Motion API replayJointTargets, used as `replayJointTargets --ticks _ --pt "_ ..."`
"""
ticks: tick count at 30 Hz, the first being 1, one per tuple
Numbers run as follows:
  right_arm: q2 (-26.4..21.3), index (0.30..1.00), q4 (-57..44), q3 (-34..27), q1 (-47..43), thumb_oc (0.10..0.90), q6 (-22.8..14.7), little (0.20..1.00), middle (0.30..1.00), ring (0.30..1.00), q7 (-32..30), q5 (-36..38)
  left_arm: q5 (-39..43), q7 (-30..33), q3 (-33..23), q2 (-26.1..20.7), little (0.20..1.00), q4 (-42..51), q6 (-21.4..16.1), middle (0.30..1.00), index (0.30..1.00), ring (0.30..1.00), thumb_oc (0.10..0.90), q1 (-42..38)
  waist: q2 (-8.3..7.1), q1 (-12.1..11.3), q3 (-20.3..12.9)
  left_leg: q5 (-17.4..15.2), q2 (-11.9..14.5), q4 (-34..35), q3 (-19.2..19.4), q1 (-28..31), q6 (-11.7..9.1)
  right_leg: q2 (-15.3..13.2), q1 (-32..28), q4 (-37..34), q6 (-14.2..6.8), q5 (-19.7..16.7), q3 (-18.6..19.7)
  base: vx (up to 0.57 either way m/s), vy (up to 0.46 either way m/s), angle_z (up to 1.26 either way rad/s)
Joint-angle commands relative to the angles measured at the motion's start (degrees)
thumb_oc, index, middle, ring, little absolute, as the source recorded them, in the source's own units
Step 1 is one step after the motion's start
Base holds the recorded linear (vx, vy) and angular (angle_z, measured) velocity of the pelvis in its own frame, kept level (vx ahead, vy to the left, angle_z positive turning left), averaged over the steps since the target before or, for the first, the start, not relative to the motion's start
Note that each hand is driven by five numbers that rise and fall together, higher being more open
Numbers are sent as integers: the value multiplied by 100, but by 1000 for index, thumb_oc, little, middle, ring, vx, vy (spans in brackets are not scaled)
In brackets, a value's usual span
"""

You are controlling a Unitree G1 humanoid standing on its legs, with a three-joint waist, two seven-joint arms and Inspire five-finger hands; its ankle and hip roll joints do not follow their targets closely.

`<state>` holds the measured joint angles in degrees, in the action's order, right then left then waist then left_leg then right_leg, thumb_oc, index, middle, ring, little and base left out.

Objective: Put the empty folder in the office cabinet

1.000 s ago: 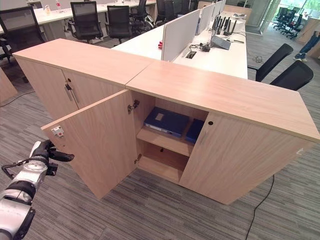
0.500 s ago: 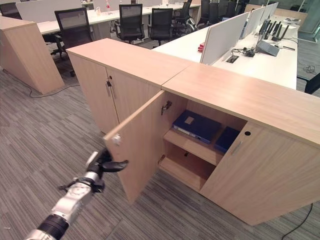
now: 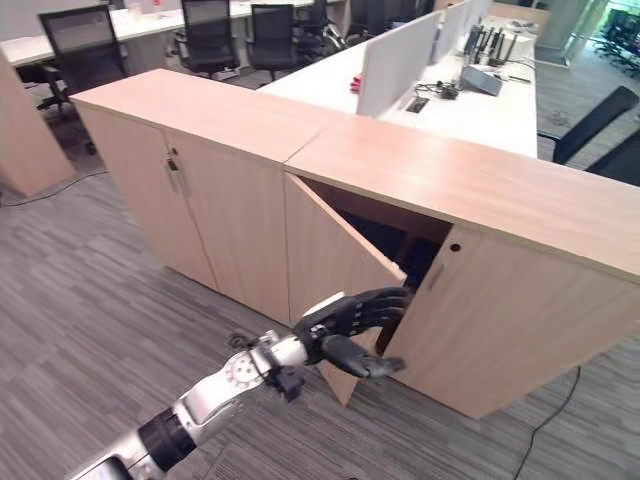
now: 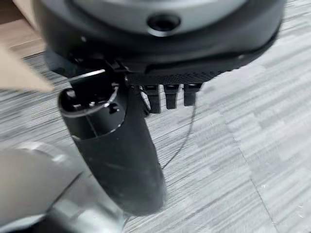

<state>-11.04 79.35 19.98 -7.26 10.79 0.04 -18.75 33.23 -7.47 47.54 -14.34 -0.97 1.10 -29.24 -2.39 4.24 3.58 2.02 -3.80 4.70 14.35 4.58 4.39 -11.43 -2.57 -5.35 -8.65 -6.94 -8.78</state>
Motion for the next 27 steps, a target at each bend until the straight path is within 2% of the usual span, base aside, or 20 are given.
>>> replayJointTargets --ticks 1,7,12,13,14,16,18,20,27 --pt "-214 900 236 260 -476 800 -180 900 900 900 -250 446 190 44 -562 473 900 310 -785 900 900 900 800 -839 66 -117 -205 -764 243 30 -357 123 -285 -1 -453 35 -177 700 -234 -42 -106 -20" --pt "-315 900 415 -41 -412 800 -184 900 900 900 -292 713 -54 77 -830 160 900 48 -817 900 900 900 800 -542 145 -79 -250 -673 361 30 -362 99 -384 125 -455 35 -78 825 -231 -39 -102 -8" --pt "-465 900 368 -425 -413 800 -269 900 900 900 -390 1086 -521 27 -1303 -269 900 -518 -752 900 900 900 800 439 216 -124 -241 -556 497 30 -423 76 -488 276 -472 35 47 934 -271 -28 -121 -3" --pt "-494 900 411 -559 -402 800 -289 900 900 900 -400 1156 -492 -86 -1515 -438 900 -542 -680 900 900 900 800 991 241 -170 -218 -521 546 30 -459 82 -525 334 -502 35 92 977 -289 -19 -114 -1" --pt "-492 900 411 -558 -402 800 -289 900 900 900 -400 1157 -492 -86 -1518 -441 900 -539 -678 900 900 900 800 993 240 -169 -231 -512 547 30 -458 65 -525 334 -484 35 95 970 -288 -13 -110 1" --pt "-559 900 506 -758 -352 800 -269 900 900 900 -375 1193 -221 -369 -1800 -760 900 -323 -575 900 900 900 800 1801 285 -247 -217 -444 618 30 -504 47 -580 420 -479 35 163 1001 -321 -8 -116 11" --pt "-557 900 506 -754 -349 800 -269 900 900 900 -376 1194 -219 -370 -1804 -767 900 -312 -569 900 900 900 800 1811 283 -244 -222 -444 619 30 -505 46 -581 422 -478 35 164 1002 -322 -2 -76 12" --pt "-655 900 635 -920 -264 800 -261 900 900 900 -278 1135 166 -812 -2054 -1194 900 95 -433 900 900 900 800 2552 340 -309 -211 -352 723 30 -525 43 -660 547 -484 35 248 1048 -333 1 -157 12" --pt "-783 900 693 -1198 -201 800 -267 900 900 900 -251 1357 406 -998 -2374 -1430 900 173 -234 900 900 900 800 3134 381 -339 -180 -177 945 30 -571 41 -799 784 -507 35 403 1160 -324 -5 -132 4"
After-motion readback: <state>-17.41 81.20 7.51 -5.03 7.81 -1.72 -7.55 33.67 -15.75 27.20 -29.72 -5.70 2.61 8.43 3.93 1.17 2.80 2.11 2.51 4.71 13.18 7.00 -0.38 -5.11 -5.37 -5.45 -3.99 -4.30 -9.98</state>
